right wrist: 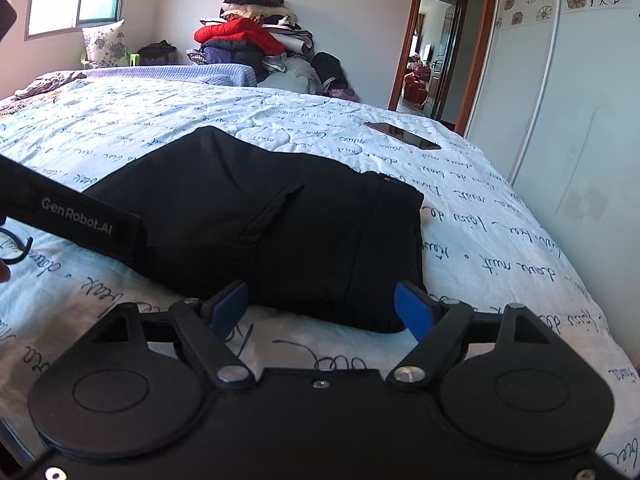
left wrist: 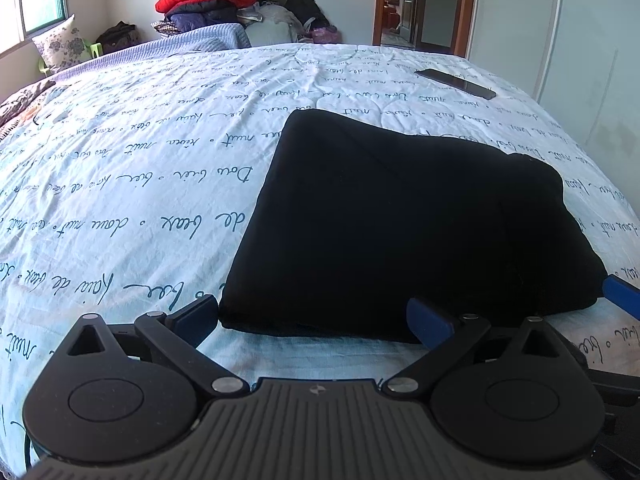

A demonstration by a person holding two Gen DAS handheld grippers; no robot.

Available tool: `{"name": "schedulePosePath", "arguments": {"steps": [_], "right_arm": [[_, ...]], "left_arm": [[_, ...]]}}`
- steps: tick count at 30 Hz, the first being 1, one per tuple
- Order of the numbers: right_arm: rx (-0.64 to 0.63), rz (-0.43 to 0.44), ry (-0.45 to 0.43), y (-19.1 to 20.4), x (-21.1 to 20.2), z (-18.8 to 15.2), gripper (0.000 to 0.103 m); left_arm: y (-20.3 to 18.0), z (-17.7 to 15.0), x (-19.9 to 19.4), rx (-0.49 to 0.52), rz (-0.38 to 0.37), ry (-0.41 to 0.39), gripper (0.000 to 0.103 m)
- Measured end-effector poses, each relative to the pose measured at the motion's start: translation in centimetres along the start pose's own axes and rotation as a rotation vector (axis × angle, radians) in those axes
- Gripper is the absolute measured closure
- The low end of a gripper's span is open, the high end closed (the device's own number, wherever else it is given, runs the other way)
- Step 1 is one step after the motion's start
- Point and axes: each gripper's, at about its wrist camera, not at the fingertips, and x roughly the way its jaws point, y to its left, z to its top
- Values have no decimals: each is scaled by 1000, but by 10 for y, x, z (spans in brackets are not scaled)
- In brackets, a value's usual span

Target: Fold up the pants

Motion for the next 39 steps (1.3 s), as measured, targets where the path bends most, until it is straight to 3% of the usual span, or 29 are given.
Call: {"name": "schedulePosePath", "arguments": {"steps": [8, 14, 17, 19, 23, 29, 32, 34, 35, 36, 39], "right_arm": [[63, -1, -49, -9, -11, 4, 21], [218, 29, -22, -36, 3, -1, 21], [197, 15, 11, -39, 23, -3, 17], [218, 28, 23, -42, 28, -4, 15], [222, 16, -6, -44, 9, -5, 15], [294, 55, -62, -55, -10, -6, 15], [275, 16, -66, -52, -5, -3, 15], [243, -17, -76, -50, -7, -1, 37], [232, -4, -82, -50, -10, 0, 57], [235, 17, -85, -51, -12, 1, 64], [222, 34, -61, -51, -11, 1, 66]], "left_arm": [[-1, -1, -1, 8, 0, 2, 0], [-6, -4, -11, 67, 26, -61, 1], [-15, -2, -3, 135, 76, -81, 0], [-12, 0, 3, 126, 83, -64, 0], [2, 2, -3, 77, 48, -52, 1], [-4, 0, -11, 112, -28, -31, 2], [-15, -5, -12, 154, -35, -26, 2], [-21, -9, -13, 194, -15, -30, 2], [-22, -11, -13, 206, -13, -32, 2], [-22, -11, -13, 210, -14, -33, 2], [-19, -9, -11, 185, -18, -21, 2]]}}
